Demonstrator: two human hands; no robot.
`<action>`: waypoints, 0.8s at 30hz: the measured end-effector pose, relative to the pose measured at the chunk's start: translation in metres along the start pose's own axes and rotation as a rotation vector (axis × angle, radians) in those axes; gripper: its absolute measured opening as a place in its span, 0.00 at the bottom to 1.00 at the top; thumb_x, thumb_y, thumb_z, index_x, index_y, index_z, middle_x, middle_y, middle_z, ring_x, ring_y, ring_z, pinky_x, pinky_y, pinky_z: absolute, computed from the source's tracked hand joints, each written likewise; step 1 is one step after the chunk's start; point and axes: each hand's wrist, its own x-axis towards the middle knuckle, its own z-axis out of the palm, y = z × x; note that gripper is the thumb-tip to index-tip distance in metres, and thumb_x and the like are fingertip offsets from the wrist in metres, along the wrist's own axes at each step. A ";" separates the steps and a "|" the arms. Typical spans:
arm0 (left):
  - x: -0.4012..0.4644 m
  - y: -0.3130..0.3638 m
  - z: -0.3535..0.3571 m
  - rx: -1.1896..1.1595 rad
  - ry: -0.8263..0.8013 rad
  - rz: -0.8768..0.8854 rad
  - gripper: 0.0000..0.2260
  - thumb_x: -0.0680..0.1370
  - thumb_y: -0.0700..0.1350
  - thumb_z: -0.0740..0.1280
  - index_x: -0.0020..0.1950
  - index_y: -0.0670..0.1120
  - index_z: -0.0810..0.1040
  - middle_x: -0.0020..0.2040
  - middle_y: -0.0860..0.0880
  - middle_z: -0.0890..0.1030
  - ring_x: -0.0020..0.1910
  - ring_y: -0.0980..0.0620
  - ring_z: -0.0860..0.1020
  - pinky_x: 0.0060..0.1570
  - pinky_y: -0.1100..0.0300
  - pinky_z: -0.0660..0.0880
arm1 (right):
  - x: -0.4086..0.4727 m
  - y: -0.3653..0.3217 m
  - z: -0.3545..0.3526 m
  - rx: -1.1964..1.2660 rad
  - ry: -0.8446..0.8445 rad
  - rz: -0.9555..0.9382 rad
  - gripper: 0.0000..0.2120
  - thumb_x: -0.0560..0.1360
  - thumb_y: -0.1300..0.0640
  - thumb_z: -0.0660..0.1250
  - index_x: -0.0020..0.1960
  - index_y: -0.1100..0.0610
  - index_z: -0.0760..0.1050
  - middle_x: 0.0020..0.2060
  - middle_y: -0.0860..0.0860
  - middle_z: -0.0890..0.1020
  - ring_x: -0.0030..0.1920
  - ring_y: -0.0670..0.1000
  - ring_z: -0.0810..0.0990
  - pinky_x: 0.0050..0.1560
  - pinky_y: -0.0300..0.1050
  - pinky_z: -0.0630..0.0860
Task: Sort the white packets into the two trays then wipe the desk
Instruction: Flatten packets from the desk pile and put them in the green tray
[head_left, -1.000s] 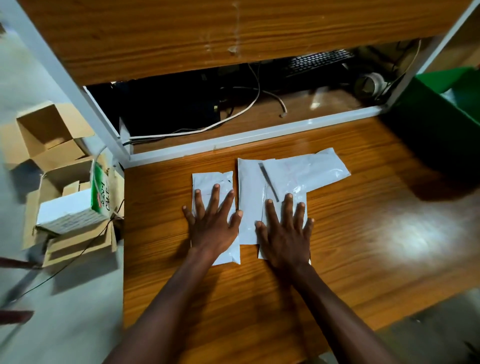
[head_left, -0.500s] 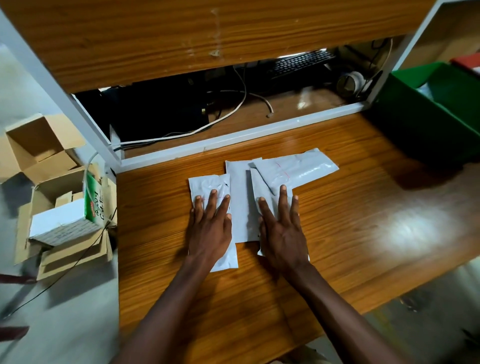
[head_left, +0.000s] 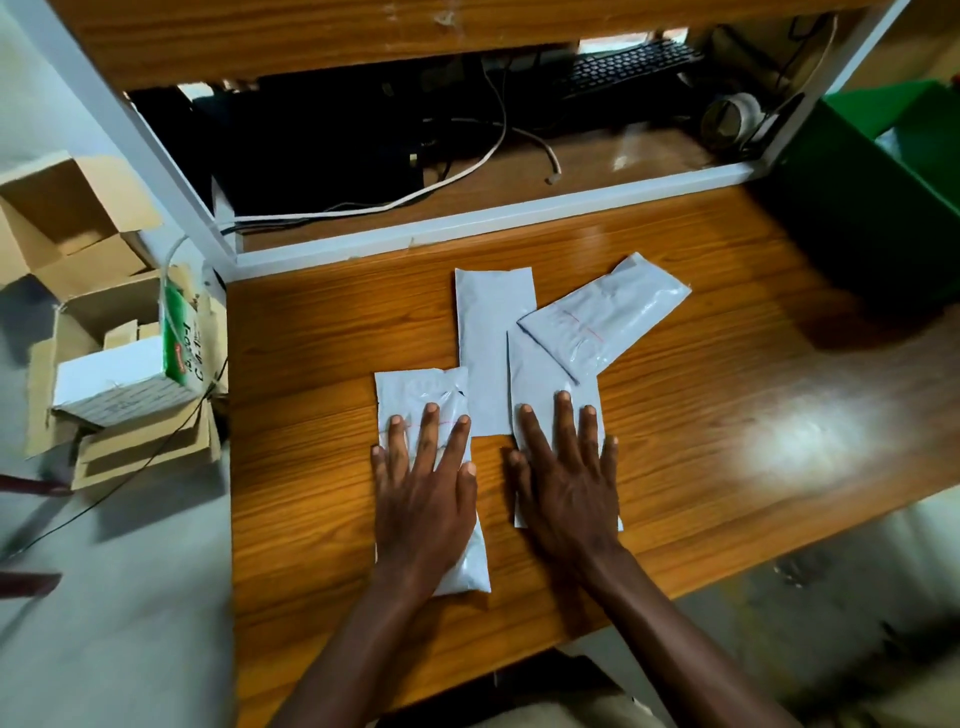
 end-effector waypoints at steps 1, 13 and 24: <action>-0.003 0.000 0.002 0.010 -0.004 -0.001 0.25 0.82 0.57 0.48 0.80 0.57 0.55 0.82 0.49 0.50 0.80 0.39 0.44 0.74 0.38 0.45 | 0.000 0.000 0.002 0.011 0.002 0.003 0.28 0.83 0.38 0.44 0.82 0.43 0.50 0.82 0.54 0.45 0.81 0.61 0.40 0.77 0.65 0.42; -0.026 0.022 -0.012 -0.013 0.048 -0.037 0.25 0.83 0.56 0.47 0.80 0.54 0.57 0.82 0.50 0.52 0.80 0.40 0.47 0.76 0.40 0.55 | -0.009 0.013 -0.016 0.231 0.087 -0.058 0.23 0.85 0.46 0.48 0.78 0.51 0.64 0.79 0.56 0.62 0.81 0.59 0.54 0.78 0.61 0.57; -0.063 0.105 -0.025 -0.008 0.273 -0.095 0.24 0.82 0.53 0.54 0.79 0.51 0.62 0.81 0.47 0.56 0.80 0.39 0.48 0.76 0.40 0.54 | -0.061 0.060 -0.091 0.384 0.093 -0.215 0.25 0.85 0.44 0.46 0.79 0.49 0.62 0.80 0.53 0.60 0.81 0.54 0.52 0.80 0.57 0.55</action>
